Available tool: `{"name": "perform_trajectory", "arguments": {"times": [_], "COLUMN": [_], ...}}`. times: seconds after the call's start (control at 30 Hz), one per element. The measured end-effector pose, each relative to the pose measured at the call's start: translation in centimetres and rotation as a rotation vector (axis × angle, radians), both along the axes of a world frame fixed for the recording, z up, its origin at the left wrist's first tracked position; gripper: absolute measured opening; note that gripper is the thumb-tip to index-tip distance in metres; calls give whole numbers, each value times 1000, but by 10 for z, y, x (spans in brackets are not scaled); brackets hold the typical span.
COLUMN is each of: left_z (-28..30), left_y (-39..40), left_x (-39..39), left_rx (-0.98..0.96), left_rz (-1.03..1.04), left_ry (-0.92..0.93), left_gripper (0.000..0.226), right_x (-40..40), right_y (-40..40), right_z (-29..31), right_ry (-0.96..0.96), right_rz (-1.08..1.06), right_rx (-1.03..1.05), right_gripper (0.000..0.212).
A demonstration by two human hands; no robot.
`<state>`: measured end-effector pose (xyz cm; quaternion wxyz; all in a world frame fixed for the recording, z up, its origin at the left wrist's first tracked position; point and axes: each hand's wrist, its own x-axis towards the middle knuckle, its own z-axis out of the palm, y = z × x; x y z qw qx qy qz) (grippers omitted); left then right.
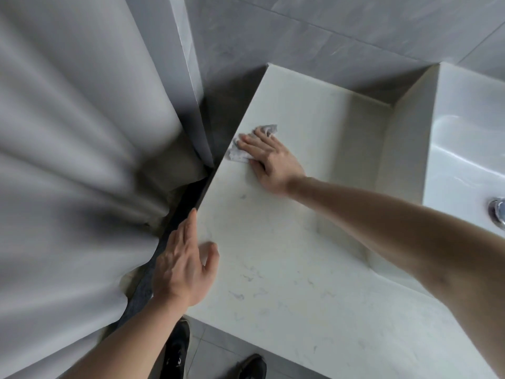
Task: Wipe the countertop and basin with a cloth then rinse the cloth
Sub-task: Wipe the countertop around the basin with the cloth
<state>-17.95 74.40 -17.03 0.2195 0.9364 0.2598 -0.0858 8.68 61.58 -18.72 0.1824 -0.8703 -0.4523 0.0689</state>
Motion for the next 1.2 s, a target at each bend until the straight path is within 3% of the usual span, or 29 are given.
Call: {"name": "perform_trajectory", "arguments": {"times": [0.17,0.27,0.37,0.5,0.7,0.9,1.13,1.2], "left_z": [2,2,0,-1,-3,5,11,12], "left_y": [0,0,0,-1,-1,-3,-4,-4], "left_x": [-2,-1,-1,-1,0,-1,1,0], "left_rx": [-4,4,9,12,20,0,-5,-15], "left_rz": [5,4,4,13,4,4,0,-3], "left_ry": [-1,-5,-12,-19,-5,3,25,25], "left_gripper": [79,81,82,80,82,83,84,84], "right_x": [-68,-49,13,101,106,43,-124,-148], "right_y": [-25,-35,-48,-87,-106,-97,-77,-76], "right_z": [8,20,41,51,5,-4,0,2], "right_ry": [120,222,154,16,7,-1,57,121], "right_rz": [160,-25,-309,-610,-686,-514,-139,-120], "right_rx": [-33,90,203,93,-94,-20,24,9], "right_gripper": [77,63,39,41,56,63,55,55]}}
